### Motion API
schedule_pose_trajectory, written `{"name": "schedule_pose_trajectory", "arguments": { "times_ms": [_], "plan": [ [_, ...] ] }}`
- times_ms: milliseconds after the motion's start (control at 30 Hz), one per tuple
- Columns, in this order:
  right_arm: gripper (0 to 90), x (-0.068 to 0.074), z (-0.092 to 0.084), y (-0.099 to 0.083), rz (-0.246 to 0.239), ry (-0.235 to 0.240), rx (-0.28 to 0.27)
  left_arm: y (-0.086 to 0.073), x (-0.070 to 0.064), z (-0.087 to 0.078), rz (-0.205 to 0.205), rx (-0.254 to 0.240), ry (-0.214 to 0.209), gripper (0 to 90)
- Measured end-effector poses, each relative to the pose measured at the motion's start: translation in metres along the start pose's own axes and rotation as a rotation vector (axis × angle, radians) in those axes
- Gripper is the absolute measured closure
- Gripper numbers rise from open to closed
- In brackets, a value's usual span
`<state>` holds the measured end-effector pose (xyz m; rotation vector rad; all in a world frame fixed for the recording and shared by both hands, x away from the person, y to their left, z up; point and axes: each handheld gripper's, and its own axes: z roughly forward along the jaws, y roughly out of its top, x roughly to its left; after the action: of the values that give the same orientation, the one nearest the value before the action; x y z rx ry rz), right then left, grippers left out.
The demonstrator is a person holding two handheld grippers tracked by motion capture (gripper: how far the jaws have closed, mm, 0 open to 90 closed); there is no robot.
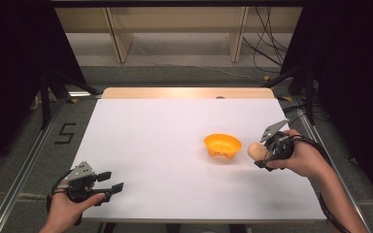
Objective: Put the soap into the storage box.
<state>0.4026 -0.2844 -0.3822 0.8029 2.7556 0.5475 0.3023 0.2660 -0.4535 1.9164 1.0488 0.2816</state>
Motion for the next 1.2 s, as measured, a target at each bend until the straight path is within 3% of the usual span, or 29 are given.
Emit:
{"name": "schedule_pose_trajectory", "arguments": {
  "times_ms": [667, 700, 1200],
  "plan": [
    [33.2, -0.003, 0.002, 0.015, -0.019, 0.006, 0.027, 0.0, 0.0, -0.001, -0.001, -0.016, 0.003, 30.9],
    [33.3, -0.004, 0.002, 0.017, -0.037, 0.002, 0.028, 0.0, 0.0, -0.001, -0.001, -0.016, 0.003, 30.9],
    [33.3, -0.006, 0.003, 0.029, -0.061, 0.01, 0.052, 0.0, -0.001, 0.0, 0.004, -0.006, 0.006, 30.9]
  ]
}}
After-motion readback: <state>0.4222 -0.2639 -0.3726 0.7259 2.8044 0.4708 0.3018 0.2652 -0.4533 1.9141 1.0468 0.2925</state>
